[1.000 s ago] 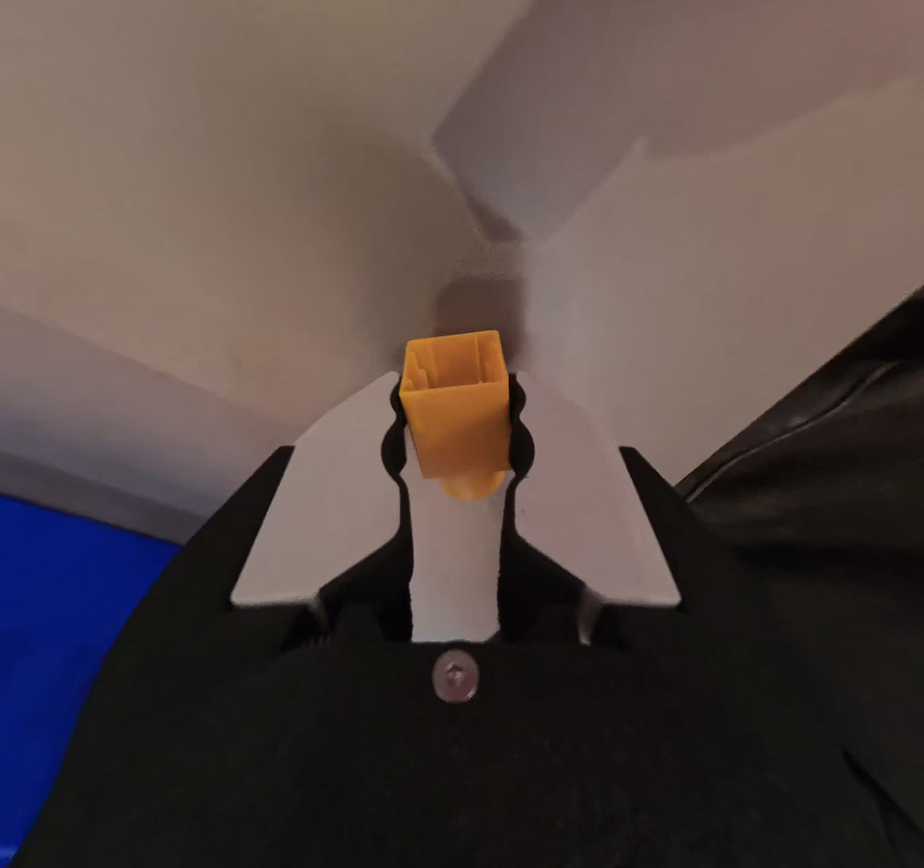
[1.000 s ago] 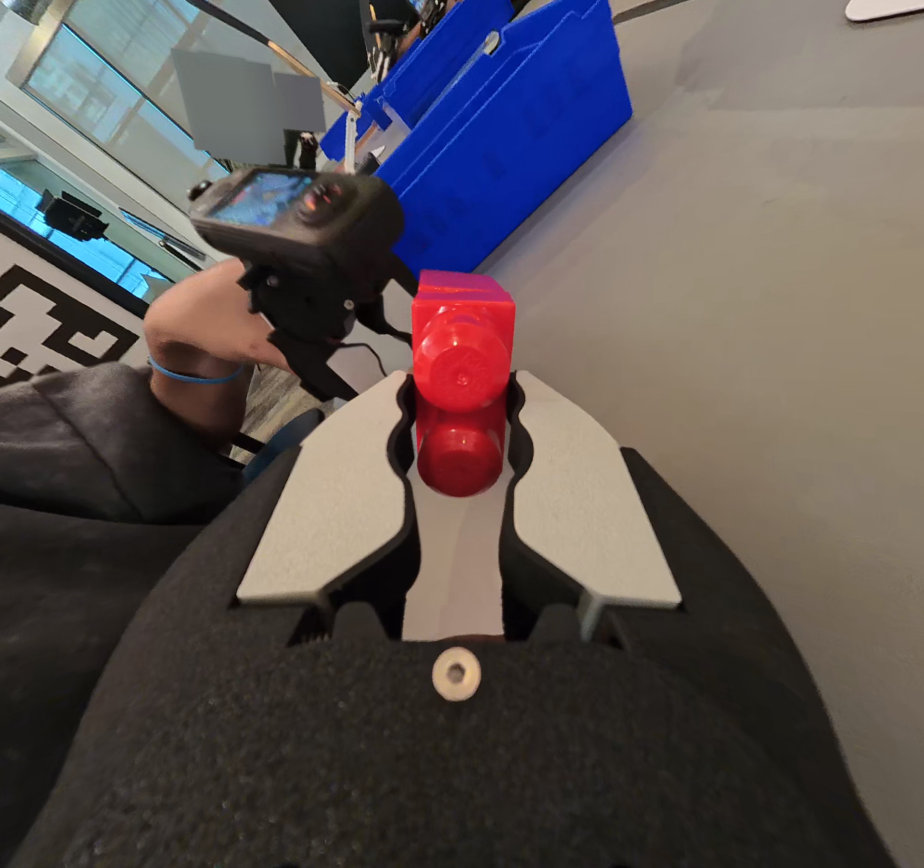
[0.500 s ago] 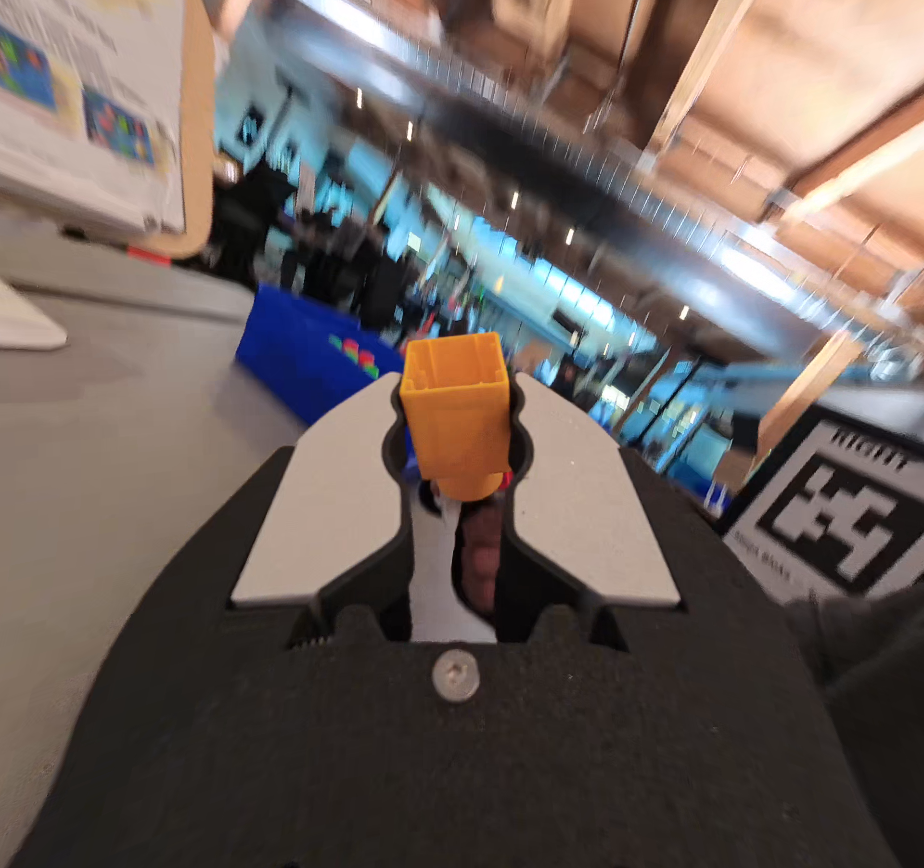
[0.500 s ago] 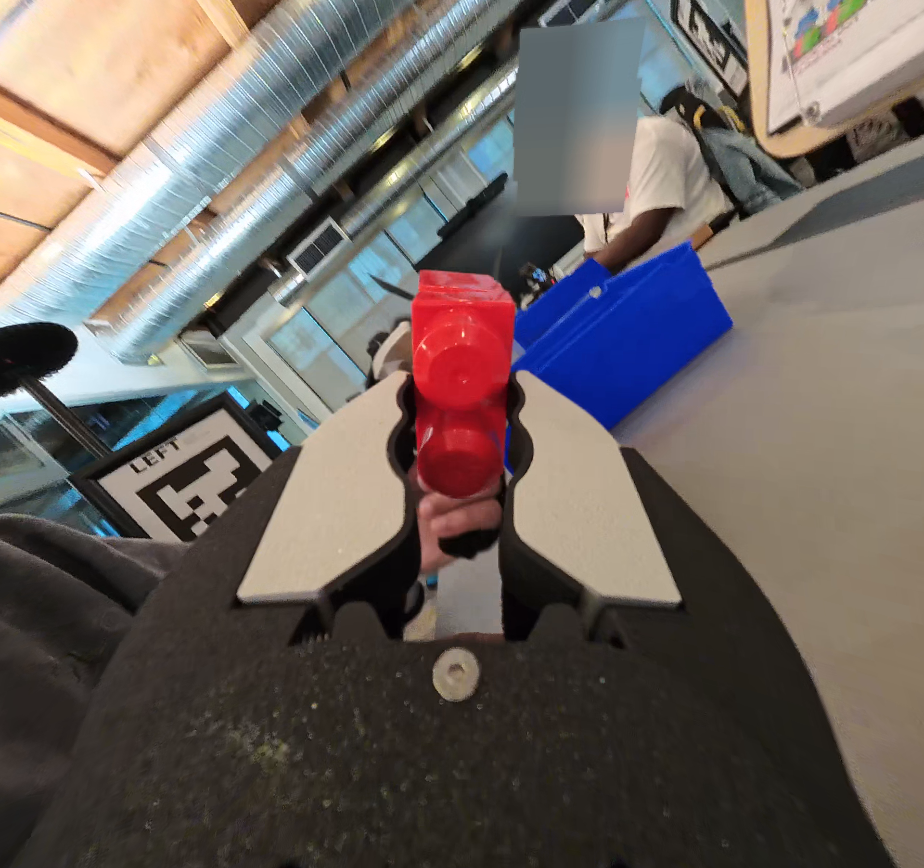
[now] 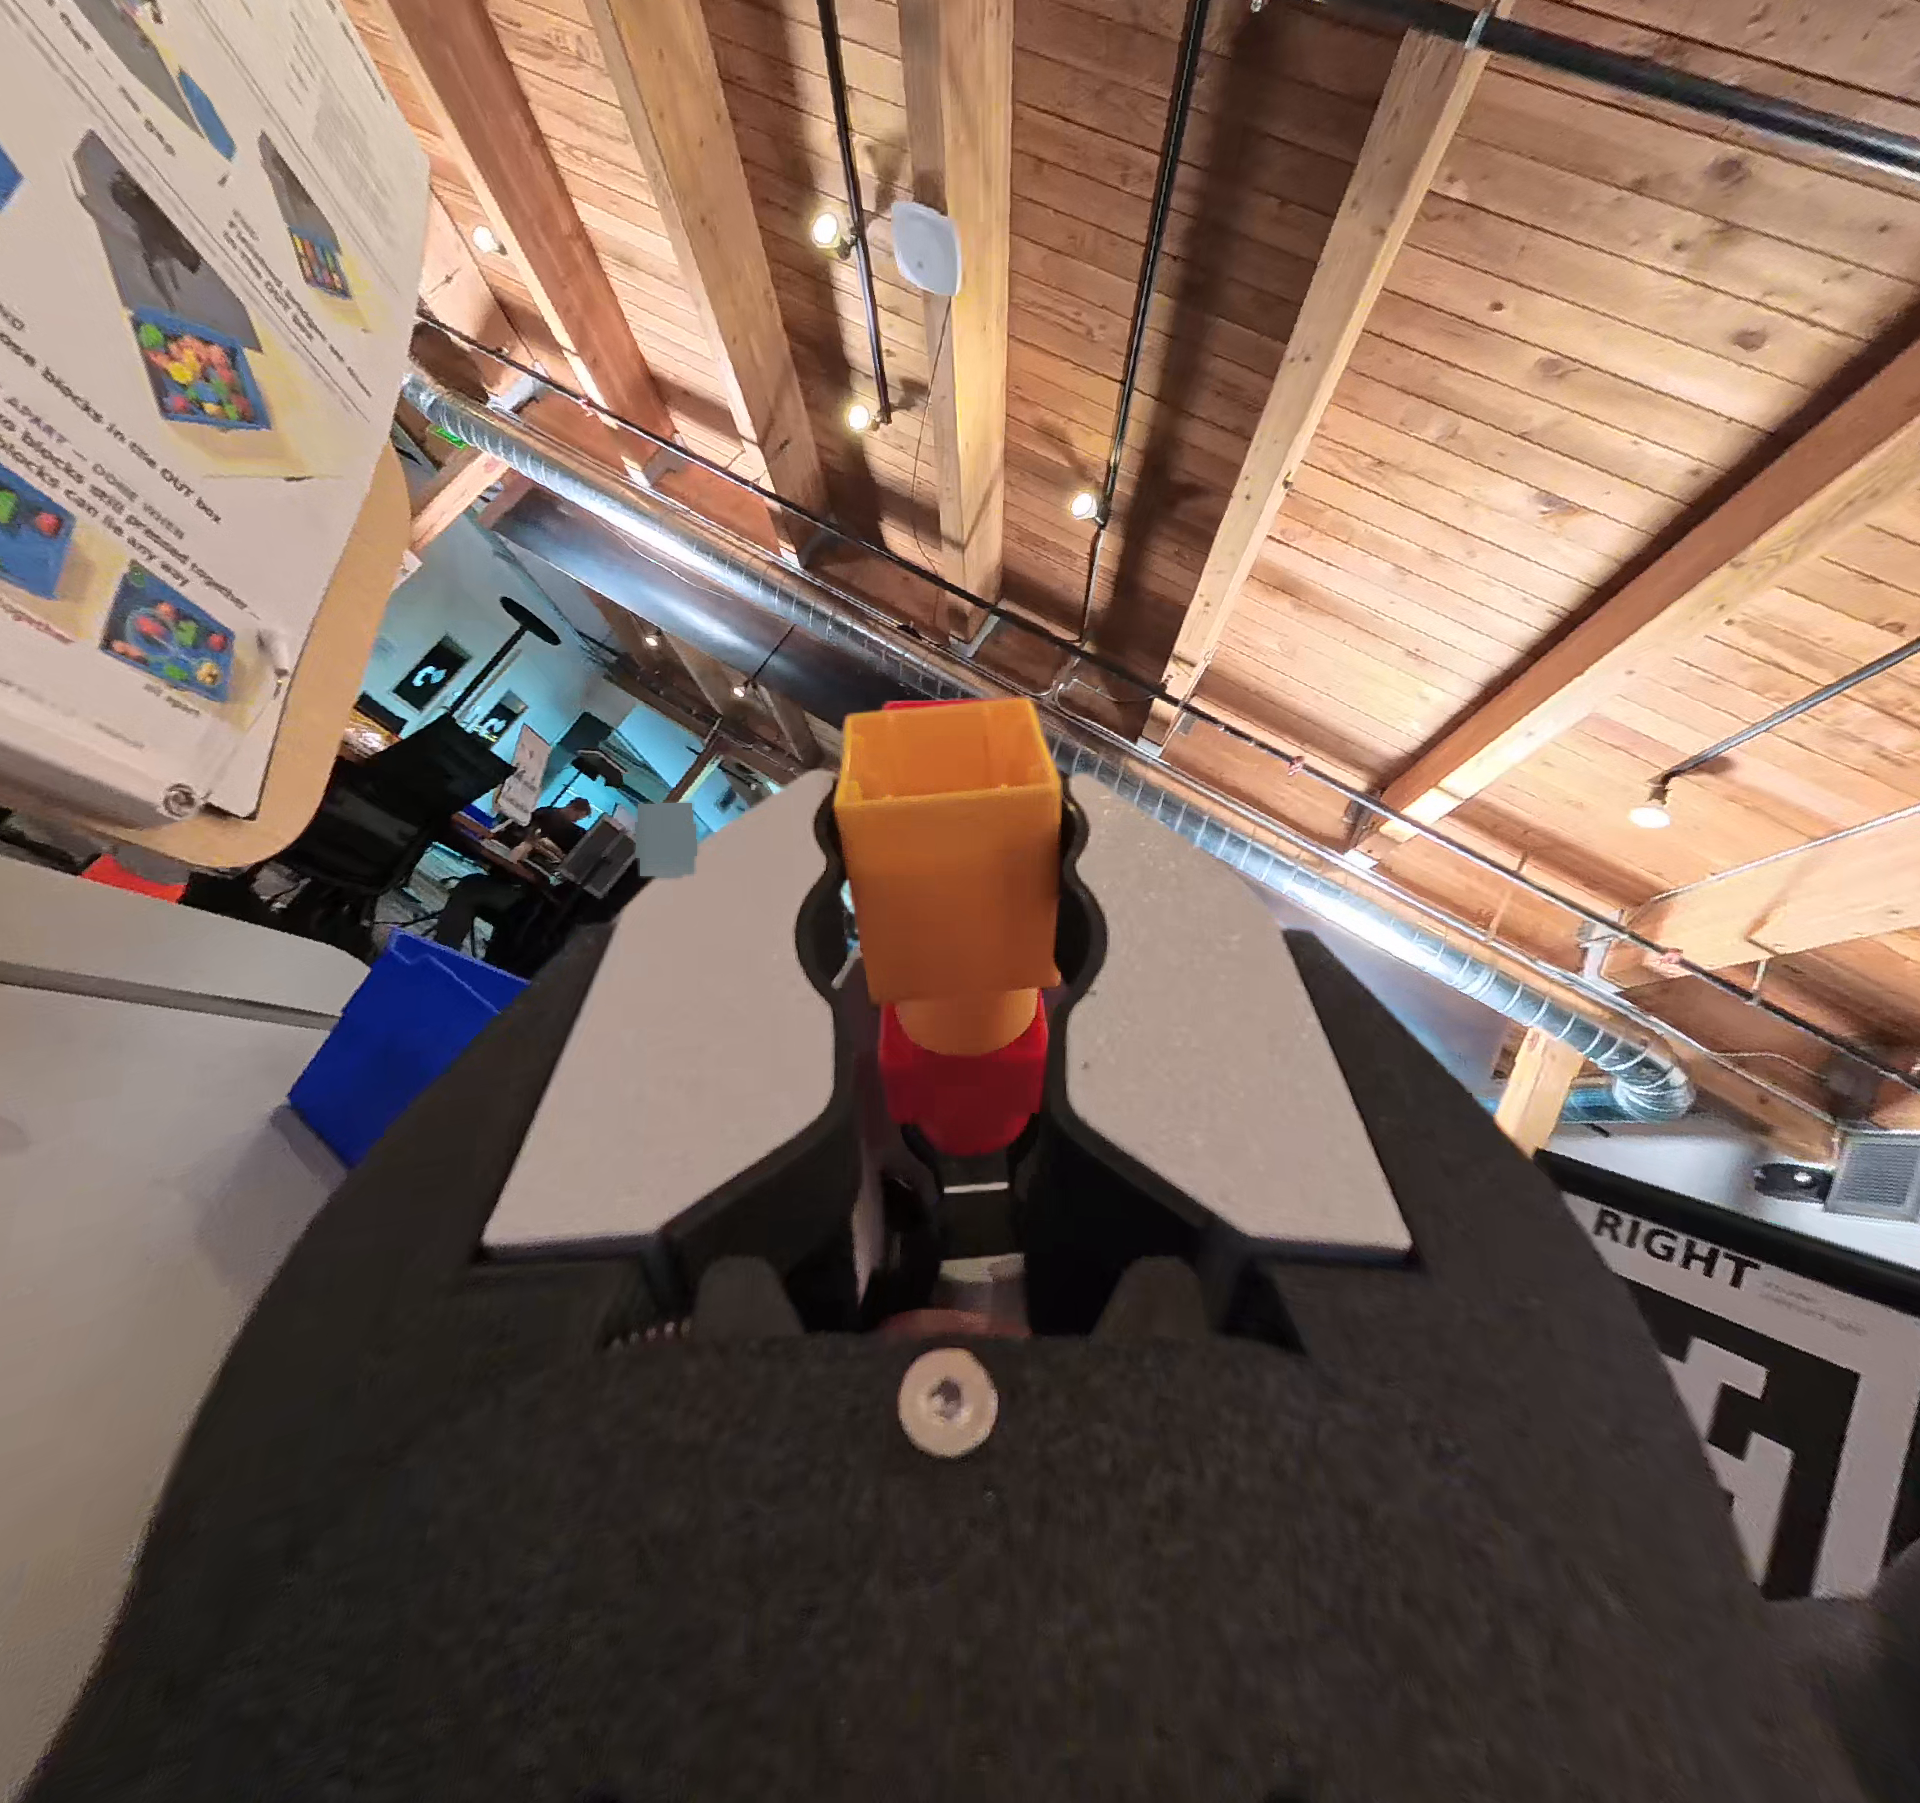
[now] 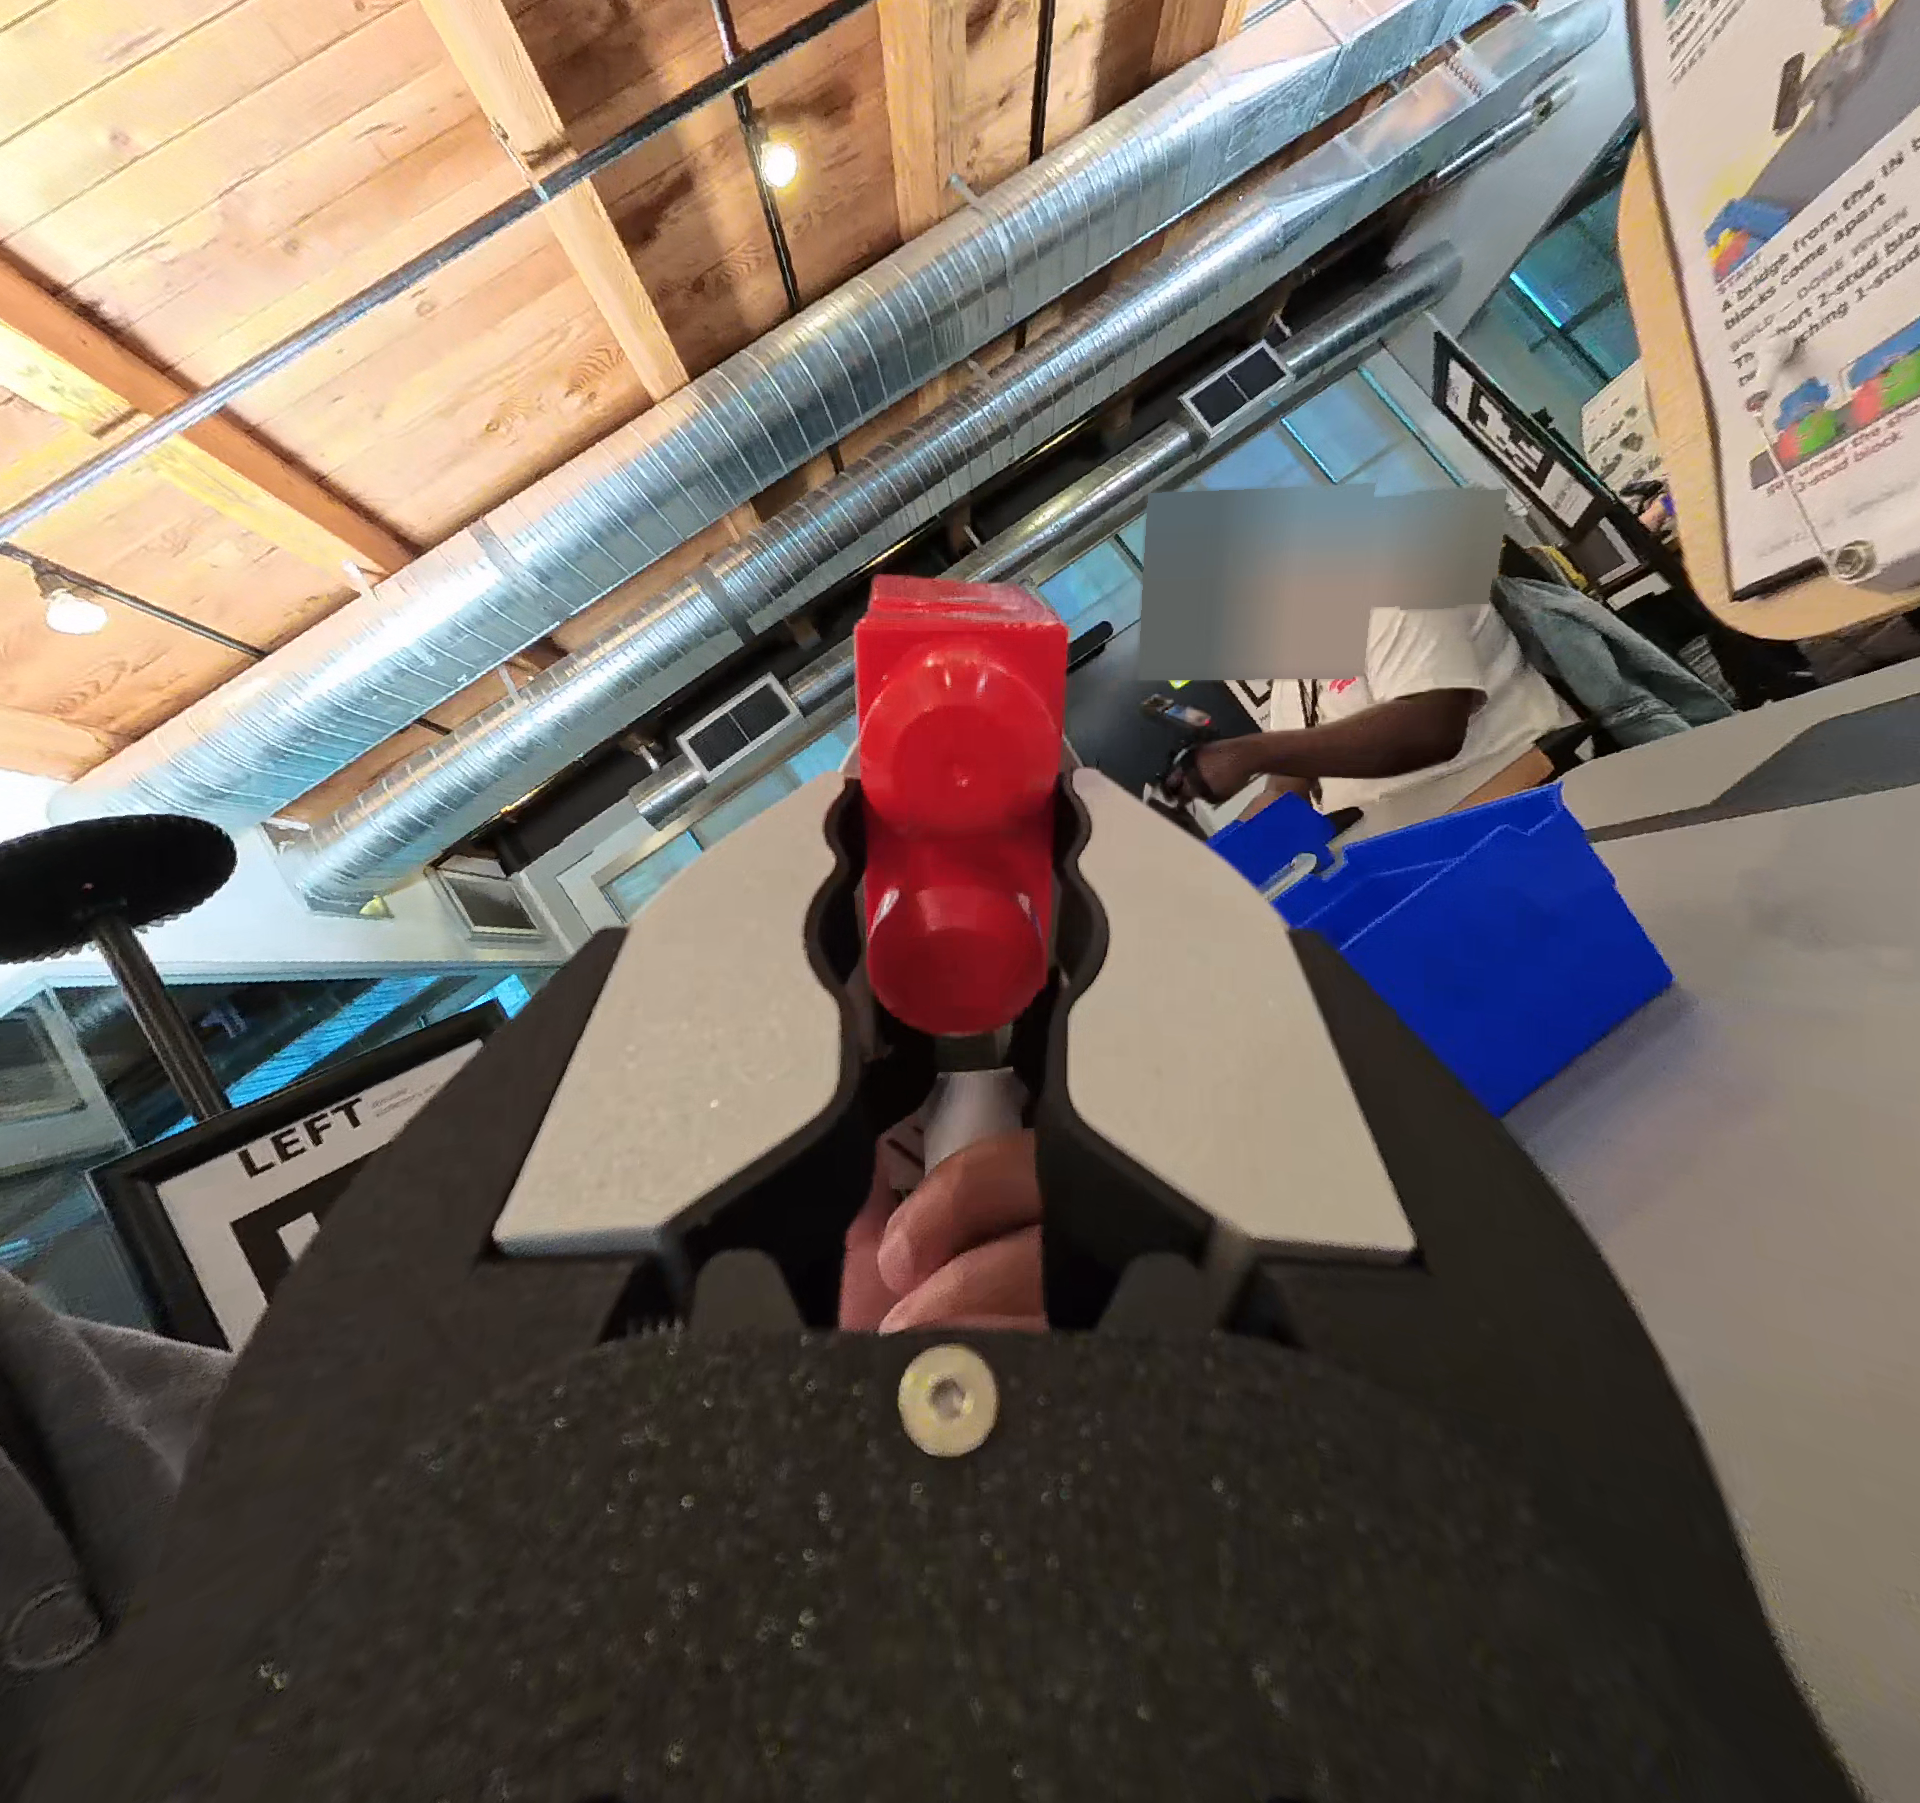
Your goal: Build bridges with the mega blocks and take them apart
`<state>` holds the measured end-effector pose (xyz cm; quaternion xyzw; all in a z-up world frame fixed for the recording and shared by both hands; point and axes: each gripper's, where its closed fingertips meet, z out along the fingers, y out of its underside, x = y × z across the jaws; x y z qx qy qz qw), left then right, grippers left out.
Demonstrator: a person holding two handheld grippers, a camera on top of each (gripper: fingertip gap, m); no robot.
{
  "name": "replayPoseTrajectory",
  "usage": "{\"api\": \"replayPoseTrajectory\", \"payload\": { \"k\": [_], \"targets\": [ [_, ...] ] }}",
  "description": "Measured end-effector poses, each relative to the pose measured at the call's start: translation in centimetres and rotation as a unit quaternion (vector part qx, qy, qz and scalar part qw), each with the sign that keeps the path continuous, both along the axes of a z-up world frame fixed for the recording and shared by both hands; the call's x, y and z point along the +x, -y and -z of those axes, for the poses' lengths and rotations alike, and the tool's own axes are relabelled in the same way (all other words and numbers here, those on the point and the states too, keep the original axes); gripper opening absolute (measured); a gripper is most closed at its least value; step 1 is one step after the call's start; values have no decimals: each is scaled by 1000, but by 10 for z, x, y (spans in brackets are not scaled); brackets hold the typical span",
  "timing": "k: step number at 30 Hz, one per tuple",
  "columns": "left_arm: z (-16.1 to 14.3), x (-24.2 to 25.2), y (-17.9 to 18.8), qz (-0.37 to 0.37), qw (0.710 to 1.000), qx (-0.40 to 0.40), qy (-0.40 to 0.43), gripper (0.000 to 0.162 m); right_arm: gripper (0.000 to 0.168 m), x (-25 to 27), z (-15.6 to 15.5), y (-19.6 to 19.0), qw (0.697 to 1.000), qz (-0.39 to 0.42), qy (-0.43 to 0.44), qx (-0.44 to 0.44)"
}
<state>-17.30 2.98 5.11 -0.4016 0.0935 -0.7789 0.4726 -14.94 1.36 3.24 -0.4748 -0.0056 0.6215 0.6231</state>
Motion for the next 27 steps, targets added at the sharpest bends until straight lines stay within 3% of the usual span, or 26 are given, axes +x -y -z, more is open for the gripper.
{"api": "replayPoseTrajectory", "payload": {
  "k": [8,12,19,27],
  "targets": [
    [5,6,6,12,1000,8,-17,37,35,-3,-3,-1,1000,8,-15,6],
    [9,9,11,60,996,25,-59,36,35,-4,-6,0,1000,0,24,16],
    [14,12,10,79,989,46,-117,36,35,-8,1,-4,998,-19,60,-1],
    [21,14,7,89,988,28,-123,36,35,-6,6,-7,995,-39,88,-17]
  ]
}}
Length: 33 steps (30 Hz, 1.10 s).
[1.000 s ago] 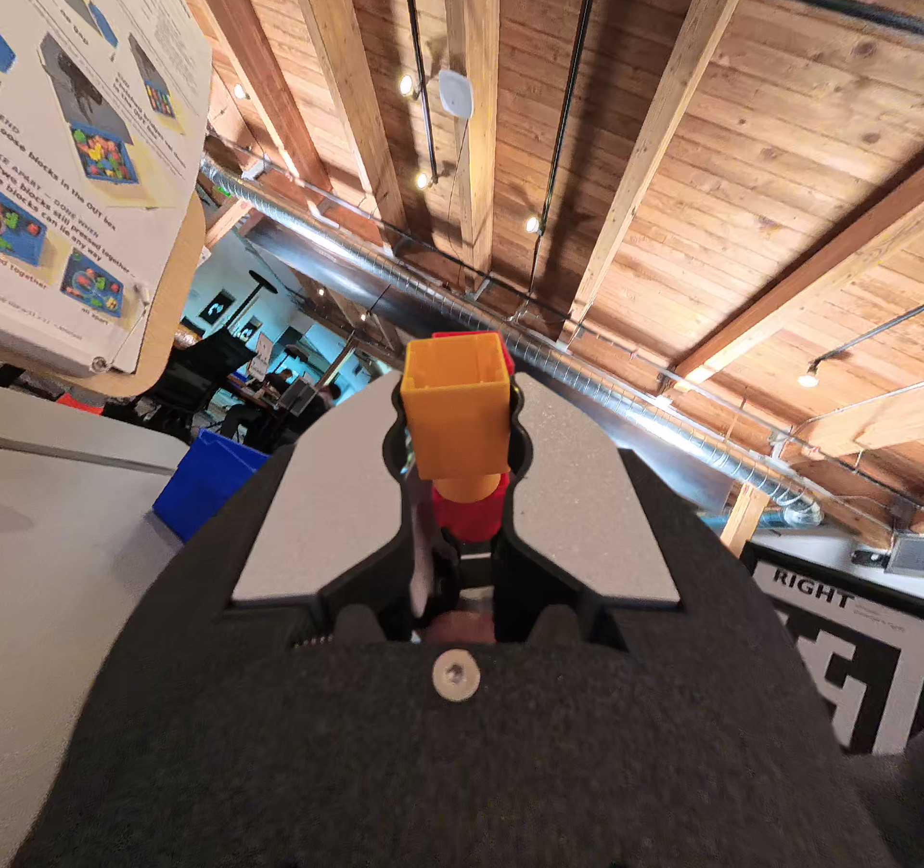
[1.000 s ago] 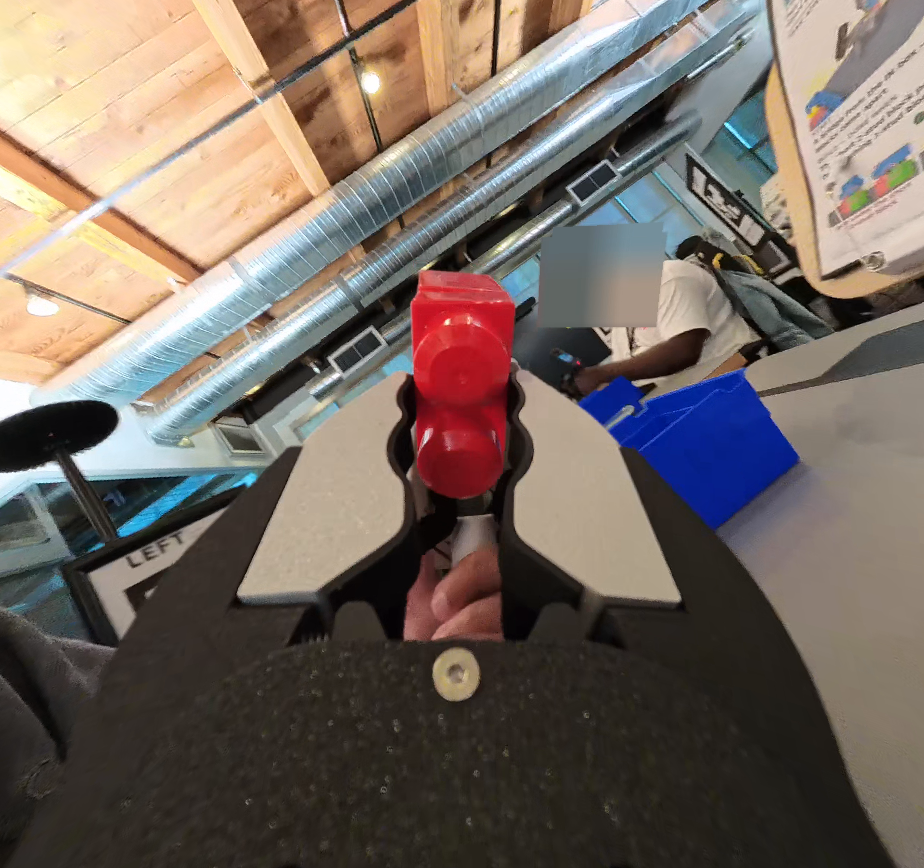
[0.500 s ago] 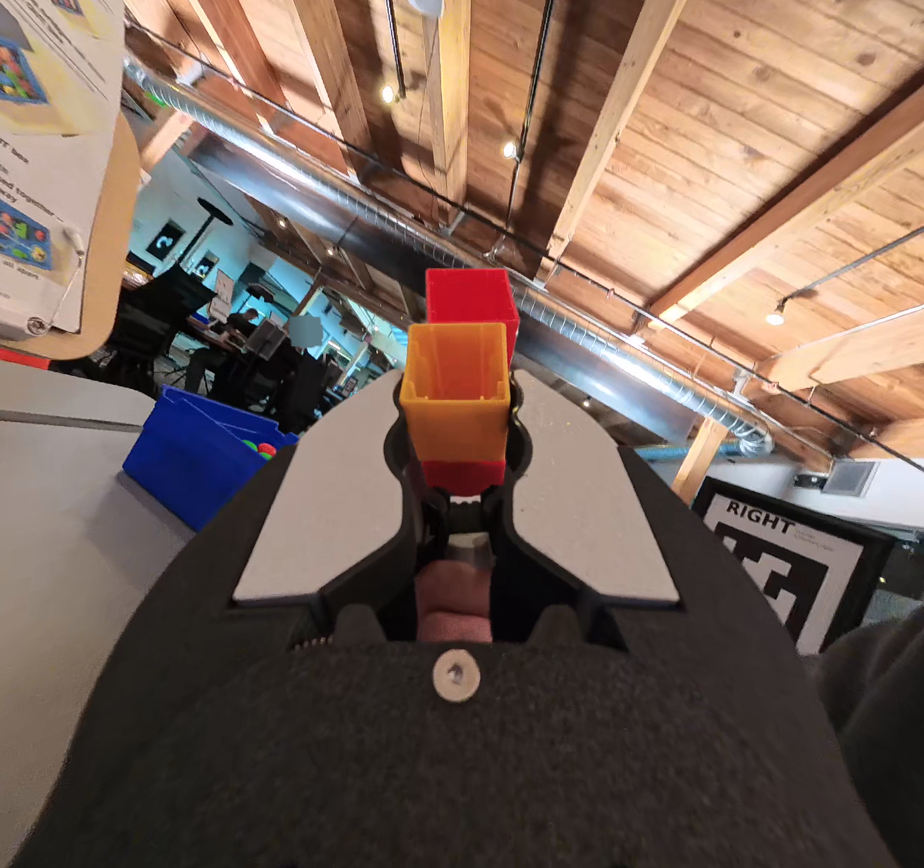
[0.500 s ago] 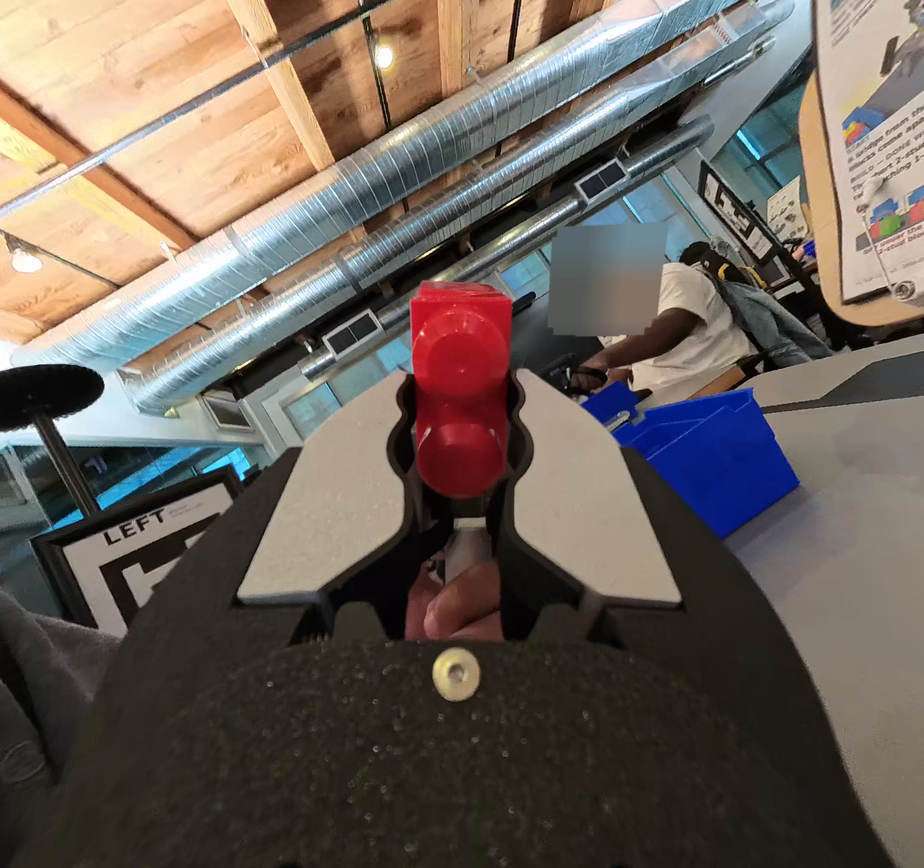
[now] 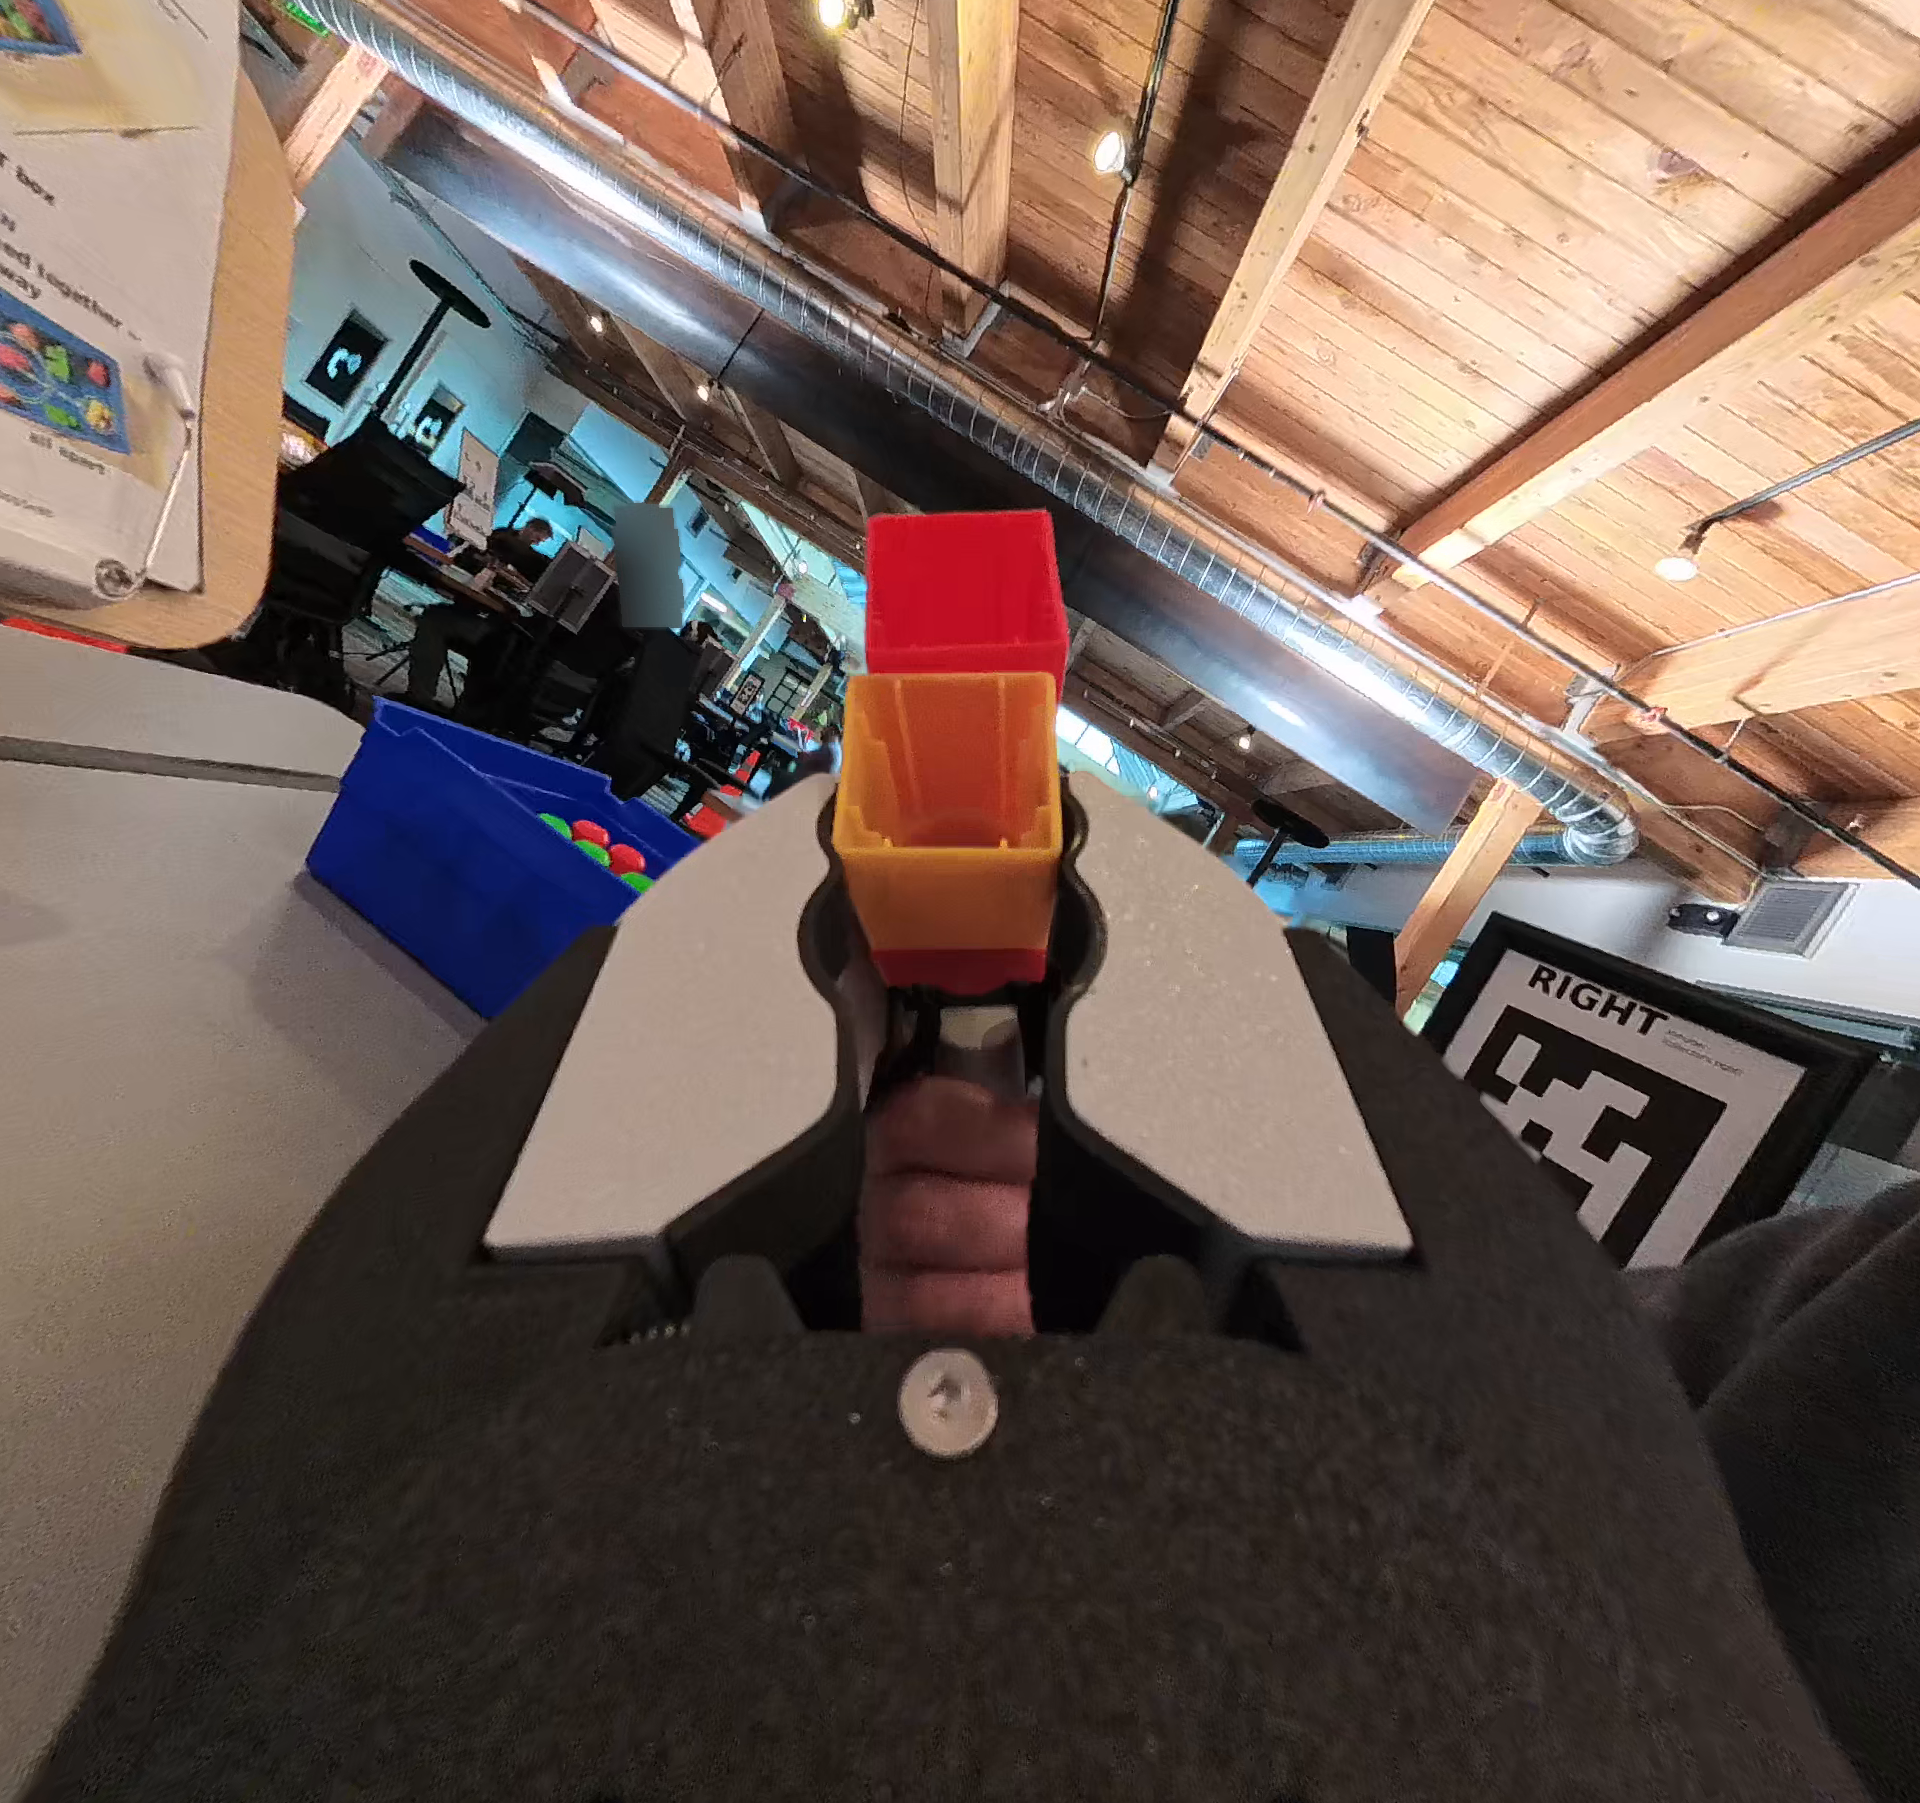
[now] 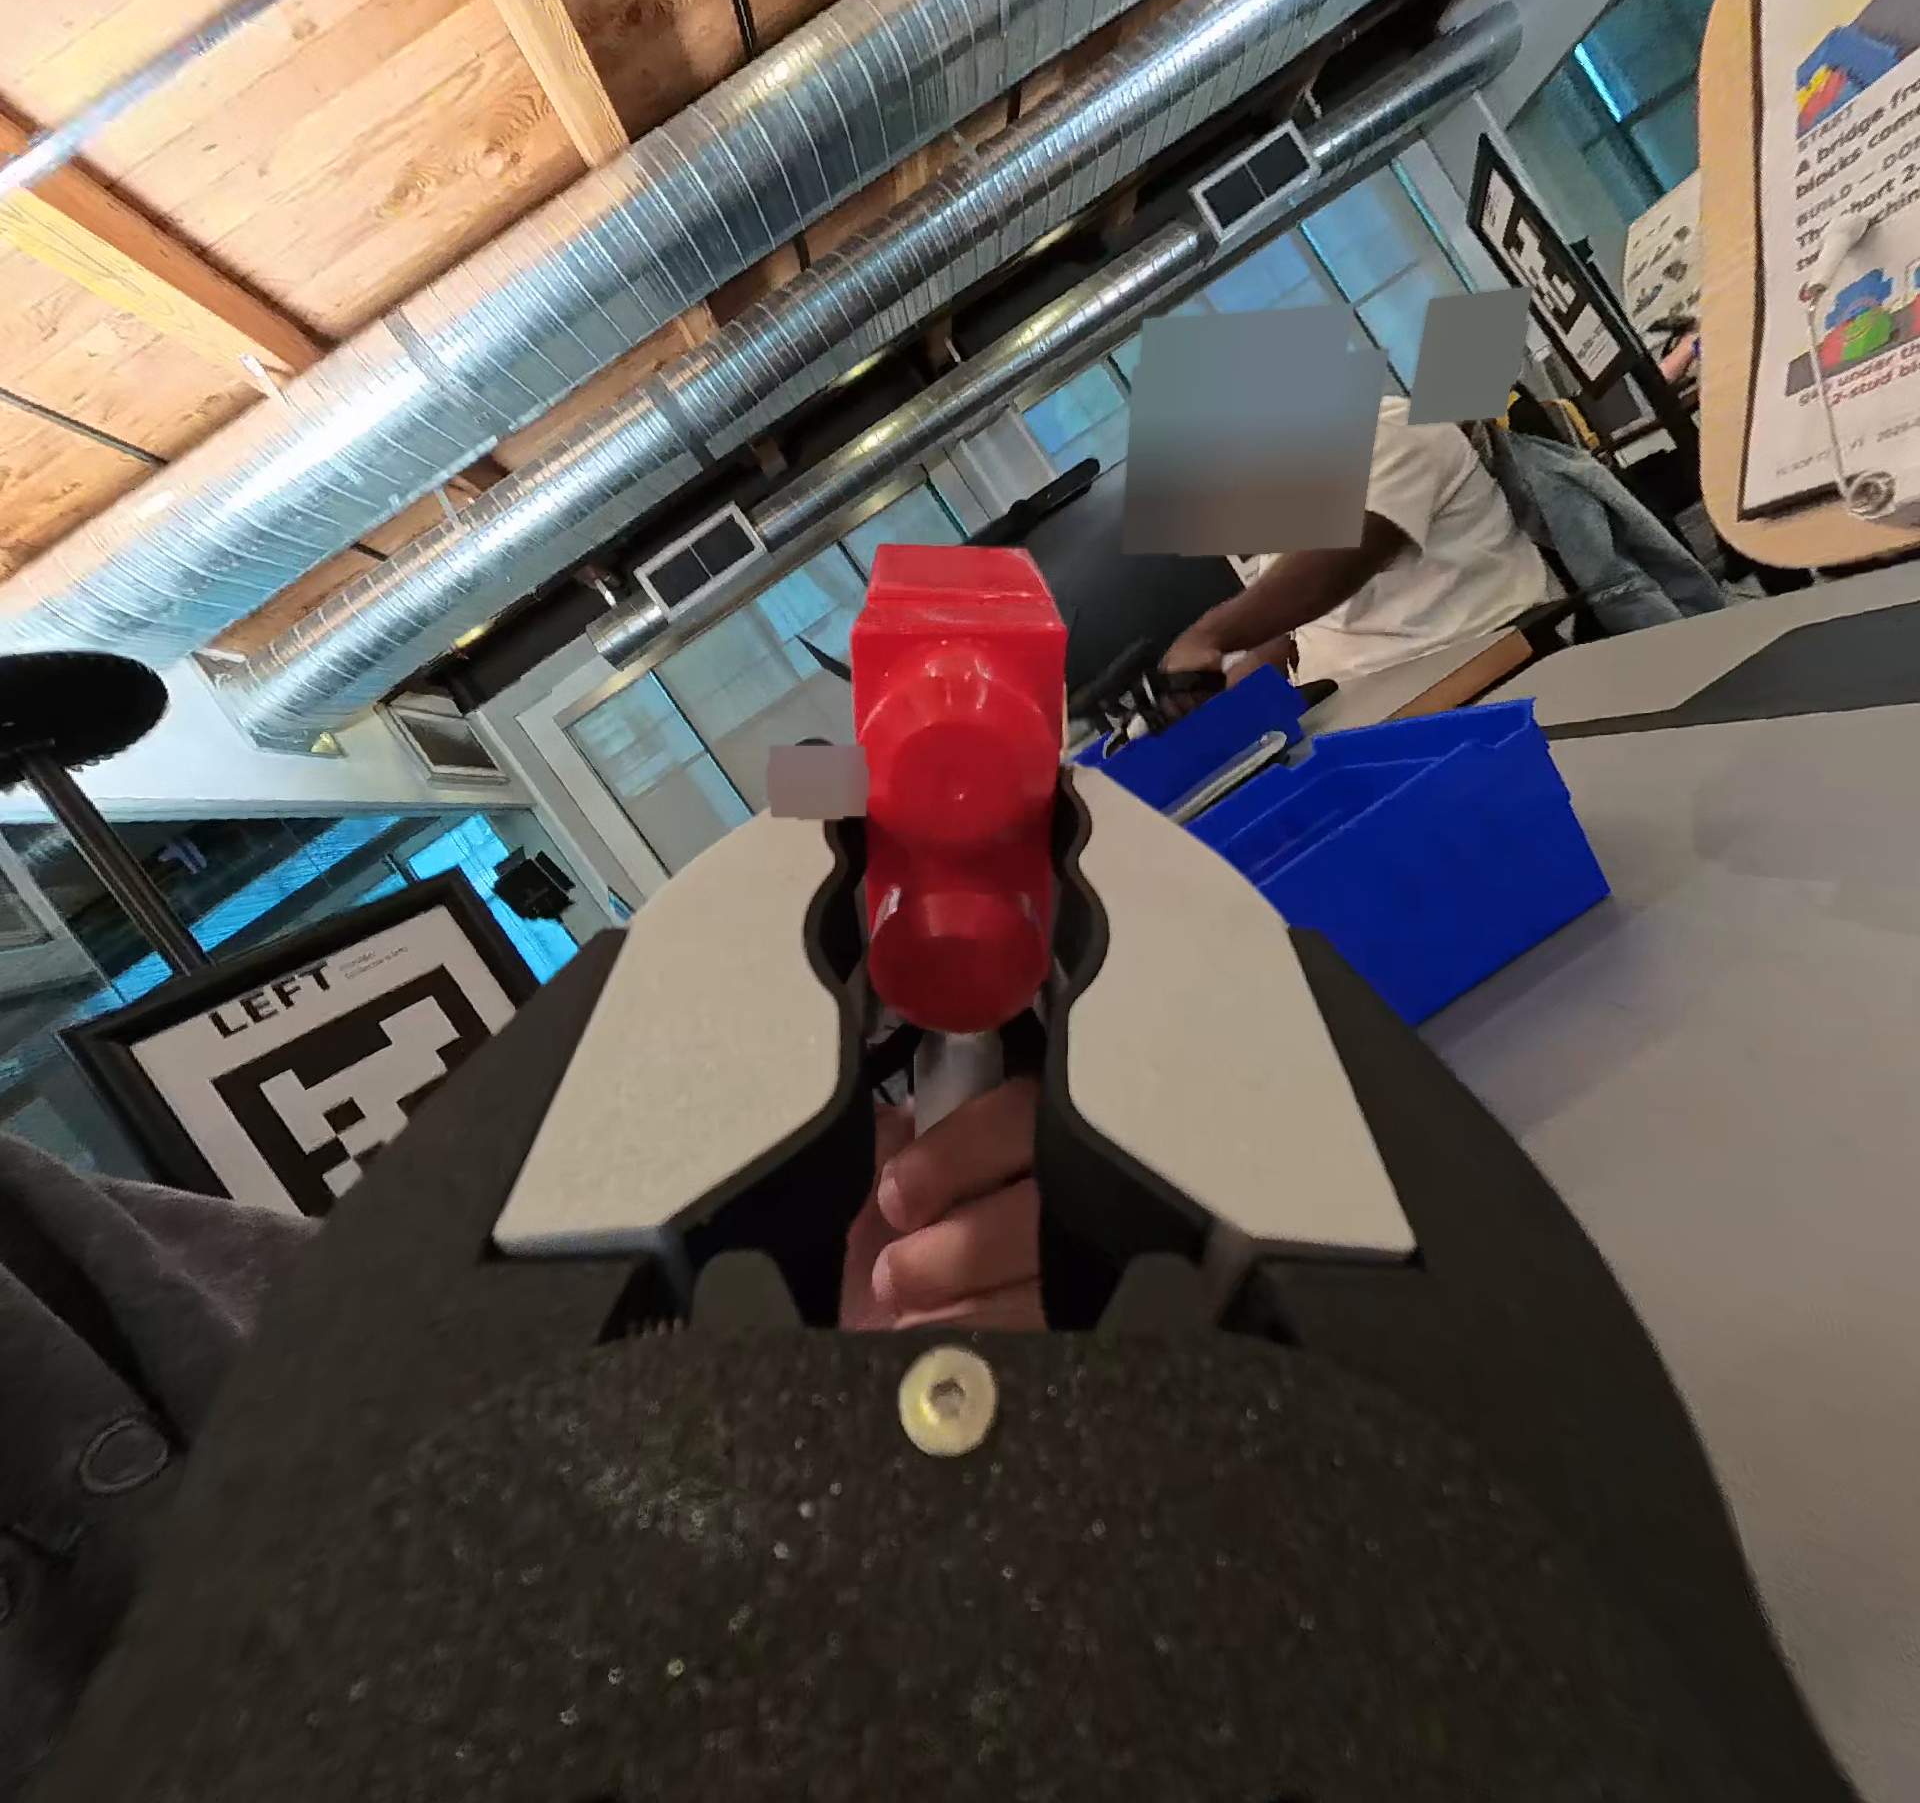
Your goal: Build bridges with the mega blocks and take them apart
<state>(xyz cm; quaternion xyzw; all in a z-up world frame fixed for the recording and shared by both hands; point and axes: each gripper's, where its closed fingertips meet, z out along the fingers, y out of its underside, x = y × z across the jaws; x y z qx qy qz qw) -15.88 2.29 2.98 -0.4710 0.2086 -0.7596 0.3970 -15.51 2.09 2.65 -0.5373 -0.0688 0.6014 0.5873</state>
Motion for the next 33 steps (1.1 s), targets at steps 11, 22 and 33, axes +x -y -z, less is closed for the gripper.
{"api": "replayPoseTrajectory", "payload": {
  "k": [11,22,33],
  "targets": [
    [45,-24,2,81,976,34,-202,54,35,11,57,20,963,-92,245,-62],
    [70,-4,26,150,960,52,-229,36,35,-2,81,35,953,-158,250,-70],
    [77,-1,27,149,965,50,-211,35,35,-3,89,36,949,-176,249,-80]
  ]
}}
